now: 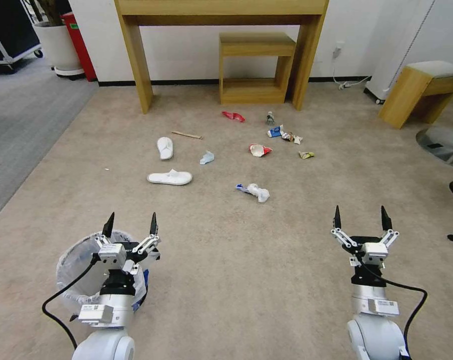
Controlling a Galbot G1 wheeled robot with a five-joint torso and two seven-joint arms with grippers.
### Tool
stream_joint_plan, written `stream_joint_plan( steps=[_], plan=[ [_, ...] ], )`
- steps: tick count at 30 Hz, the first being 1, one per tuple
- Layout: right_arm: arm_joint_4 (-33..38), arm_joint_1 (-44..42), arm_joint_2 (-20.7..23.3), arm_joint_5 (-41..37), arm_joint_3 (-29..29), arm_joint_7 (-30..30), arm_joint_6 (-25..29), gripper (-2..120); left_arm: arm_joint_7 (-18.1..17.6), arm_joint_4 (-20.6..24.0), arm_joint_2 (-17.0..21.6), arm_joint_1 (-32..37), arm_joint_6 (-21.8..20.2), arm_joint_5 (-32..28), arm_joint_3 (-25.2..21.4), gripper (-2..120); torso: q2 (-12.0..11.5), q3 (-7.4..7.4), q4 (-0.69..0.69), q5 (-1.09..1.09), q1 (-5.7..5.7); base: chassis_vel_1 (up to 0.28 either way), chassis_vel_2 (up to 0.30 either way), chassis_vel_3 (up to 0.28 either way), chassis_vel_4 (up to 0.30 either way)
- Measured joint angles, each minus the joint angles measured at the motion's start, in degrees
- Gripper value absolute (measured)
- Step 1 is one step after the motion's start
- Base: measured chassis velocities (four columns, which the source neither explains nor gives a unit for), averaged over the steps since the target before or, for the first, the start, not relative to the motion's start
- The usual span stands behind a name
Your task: Pick up the trash bin and place the garbage on the floor into it.
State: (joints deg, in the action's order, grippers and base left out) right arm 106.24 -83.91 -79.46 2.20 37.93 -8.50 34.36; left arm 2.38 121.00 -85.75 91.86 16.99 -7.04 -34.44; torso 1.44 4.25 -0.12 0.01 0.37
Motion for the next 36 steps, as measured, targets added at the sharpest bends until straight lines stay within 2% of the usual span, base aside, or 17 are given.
stream_joint_plan(
  steps=[36],
  plan=[
    [-0.8, 0.2, -0.3, 1.1, 0.3, -0.2, 2.4, 100, 0.7, 0.4, -0.3, 0.5, 0.4, 0.0, 0.1, 98, 0.0, 0.00, 0.00, -0.01, 0.00, 0.013, 0.013, -0.014, -0.014]
  ],
)
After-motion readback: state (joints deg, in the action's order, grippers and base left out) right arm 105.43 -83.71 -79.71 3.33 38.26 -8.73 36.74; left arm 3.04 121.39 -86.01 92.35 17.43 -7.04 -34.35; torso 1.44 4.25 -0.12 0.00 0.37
